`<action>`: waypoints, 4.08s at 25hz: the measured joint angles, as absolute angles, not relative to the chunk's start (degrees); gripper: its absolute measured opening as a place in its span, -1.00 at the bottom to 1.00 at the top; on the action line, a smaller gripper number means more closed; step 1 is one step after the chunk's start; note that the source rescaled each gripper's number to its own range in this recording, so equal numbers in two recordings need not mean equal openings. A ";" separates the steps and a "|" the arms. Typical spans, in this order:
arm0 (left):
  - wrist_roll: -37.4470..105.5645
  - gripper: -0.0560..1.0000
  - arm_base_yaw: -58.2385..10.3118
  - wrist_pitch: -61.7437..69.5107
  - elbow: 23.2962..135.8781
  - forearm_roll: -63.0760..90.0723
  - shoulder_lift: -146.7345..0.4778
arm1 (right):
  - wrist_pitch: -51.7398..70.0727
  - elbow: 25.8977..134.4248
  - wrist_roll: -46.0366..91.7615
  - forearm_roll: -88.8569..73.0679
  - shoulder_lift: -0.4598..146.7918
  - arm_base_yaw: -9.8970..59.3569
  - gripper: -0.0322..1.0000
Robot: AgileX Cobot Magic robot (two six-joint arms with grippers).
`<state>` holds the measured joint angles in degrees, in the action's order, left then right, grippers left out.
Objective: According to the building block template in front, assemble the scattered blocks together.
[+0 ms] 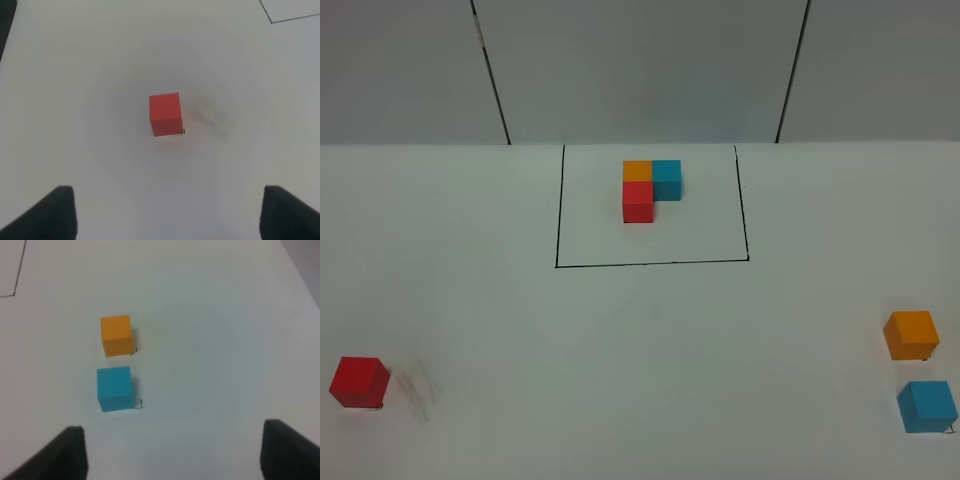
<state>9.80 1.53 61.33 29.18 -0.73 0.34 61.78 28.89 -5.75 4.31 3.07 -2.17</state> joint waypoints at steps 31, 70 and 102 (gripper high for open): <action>-0.50 0.12 1.53 60.85 29.18 -6.15 0.06 | 61.78 28.89 -5.75 4.31 3.07 -2.17 0.02; -4.02 0.06 1.53 67.92 64.80 -6.61 -66.37 | 61.78 28.89 -5.77 4.31 3.07 -2.17 0.02; -3.79 0.91 1.53 61.86 61.78 -2.53 -82.48 | 61.78 28.89 -5.70 4.31 3.07 -2.17 0.02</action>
